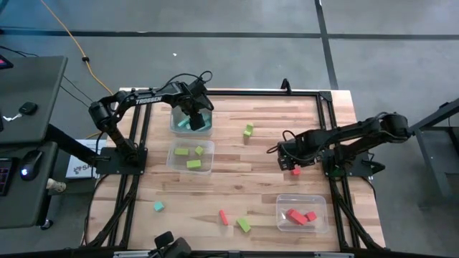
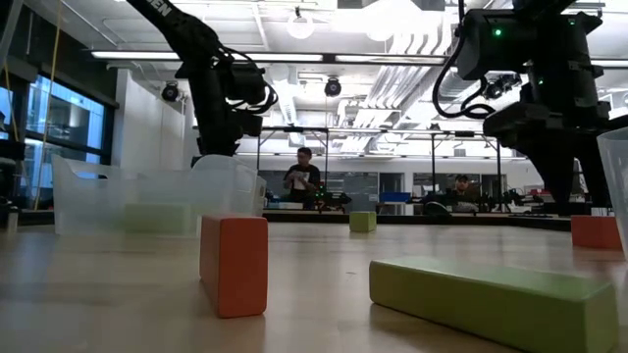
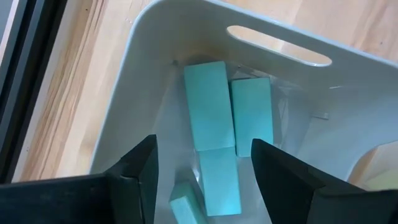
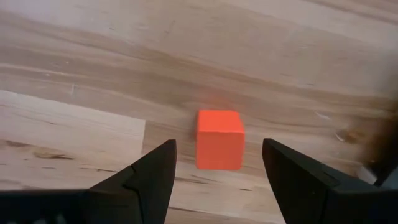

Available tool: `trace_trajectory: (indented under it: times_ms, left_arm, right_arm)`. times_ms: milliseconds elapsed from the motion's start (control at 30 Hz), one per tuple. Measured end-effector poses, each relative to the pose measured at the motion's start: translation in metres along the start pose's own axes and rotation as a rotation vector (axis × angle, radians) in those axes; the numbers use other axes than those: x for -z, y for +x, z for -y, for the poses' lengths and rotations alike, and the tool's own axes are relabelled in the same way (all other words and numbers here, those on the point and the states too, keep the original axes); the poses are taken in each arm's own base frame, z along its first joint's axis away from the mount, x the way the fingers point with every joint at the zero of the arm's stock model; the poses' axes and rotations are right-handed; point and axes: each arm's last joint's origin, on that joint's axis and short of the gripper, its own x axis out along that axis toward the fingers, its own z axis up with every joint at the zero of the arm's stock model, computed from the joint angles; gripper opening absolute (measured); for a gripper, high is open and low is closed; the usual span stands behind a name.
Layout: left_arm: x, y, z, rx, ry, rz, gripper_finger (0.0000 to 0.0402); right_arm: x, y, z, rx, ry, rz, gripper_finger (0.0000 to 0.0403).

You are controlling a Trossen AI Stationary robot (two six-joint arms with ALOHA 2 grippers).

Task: Sort & place blocks by color
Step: Put the orange block into the right transparent bin

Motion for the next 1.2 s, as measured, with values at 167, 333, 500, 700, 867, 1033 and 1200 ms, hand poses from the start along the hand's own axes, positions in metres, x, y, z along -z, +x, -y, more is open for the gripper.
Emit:
trace_trajectory:
  times_ms: [167, 333, 500, 700, 867, 1033, 1200]
  left_arm:
    - [0.0, -0.003, 0.0, -0.002, 0.001, 0.011, 0.0193]
    - [0.0, -0.003, 0.0, -0.002, 0.0, 0.01, 0.0191]
    - [0.0, -0.003, 0.001, 0.001, 0.004, 0.011, 0.0192]
    - [0.0, -0.003, 0.001, -0.001, 0.004, 0.011, 0.0191]
    - [0.0, -0.003, 0.001, -0.002, 0.004, 0.011, 0.0191]
    - [0.0, -0.003, 0.002, -0.001, 0.021, 0.011, 0.0192]
    - [0.0, -0.003, 0.002, -0.002, 0.024, 0.011, 0.0189]
  right_arm:
    - [-0.001, 0.003, -0.001, 0.019, 0.001, -0.003, 0.0229]
    - [-0.003, 0.015, -0.006, 0.075, 0.004, -0.009, 0.0229]
    - [-0.006, 0.029, -0.013, 0.104, 0.003, -0.036, 0.0229]
    - [-0.007, 0.038, -0.017, 0.116, -0.007, -0.084, 0.02]
    - [-0.006, 0.037, -0.018, 0.1, -0.002, -0.088, 0.0118]
    - [-0.006, 0.034, -0.021, 0.086, -0.01, -0.098, 0.0109]
    - [-0.007, 0.019, -0.034, 0.045, -0.033, -0.068, 0.0109]
